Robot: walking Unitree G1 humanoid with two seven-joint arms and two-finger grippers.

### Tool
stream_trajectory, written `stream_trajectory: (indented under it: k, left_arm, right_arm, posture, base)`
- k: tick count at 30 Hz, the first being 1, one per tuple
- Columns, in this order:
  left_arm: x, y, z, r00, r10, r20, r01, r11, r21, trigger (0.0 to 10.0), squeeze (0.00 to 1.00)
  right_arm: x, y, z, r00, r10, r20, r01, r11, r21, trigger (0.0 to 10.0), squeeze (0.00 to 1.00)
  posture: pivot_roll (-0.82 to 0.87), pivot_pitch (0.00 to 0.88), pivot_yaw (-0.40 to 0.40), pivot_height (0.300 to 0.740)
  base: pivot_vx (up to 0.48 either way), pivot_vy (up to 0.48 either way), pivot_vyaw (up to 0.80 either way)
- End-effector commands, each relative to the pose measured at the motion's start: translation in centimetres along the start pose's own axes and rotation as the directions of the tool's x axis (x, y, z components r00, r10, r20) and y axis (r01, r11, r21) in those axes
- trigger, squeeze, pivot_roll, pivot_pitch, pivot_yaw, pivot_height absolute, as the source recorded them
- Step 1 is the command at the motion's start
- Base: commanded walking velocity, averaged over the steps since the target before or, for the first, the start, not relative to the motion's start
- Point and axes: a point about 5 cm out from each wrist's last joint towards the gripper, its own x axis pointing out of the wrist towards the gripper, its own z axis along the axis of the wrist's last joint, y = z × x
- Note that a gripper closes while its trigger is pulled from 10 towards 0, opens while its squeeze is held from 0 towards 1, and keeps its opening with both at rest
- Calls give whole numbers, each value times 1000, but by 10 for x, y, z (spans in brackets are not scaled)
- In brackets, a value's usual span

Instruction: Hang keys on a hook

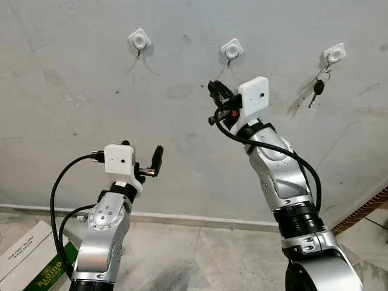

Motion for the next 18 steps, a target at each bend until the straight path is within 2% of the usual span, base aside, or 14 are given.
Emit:
stream_trajectory:
  k: [1,12,18]
  left_arm:
    - [-1,-1,4,1000,-4,12,4,1000,0,10000,0]
    - [0,-1,4,1000,-9,13,9,1000,-5,10000,0]
    - [1,0,8,999,-7,34,7,1000,-19,10000,0]
  right_arm:
    - [0,-3,3,1000,-6,16,6,1000,-6,10000,0]
    - [-8,-5,-2,1000,-19,1,19,1000,-9,10000,0]
    - [-8,-5,-2,1000,-18,1,18,1000,-11,10000,0]
  posture:
    - [27,55,-28,740]
    - [24,54,-20,740]
    - [25,53,-19,740]
  base:
    - [0,-356,0]
    - [0,-394,0]
    - [0,0,0]
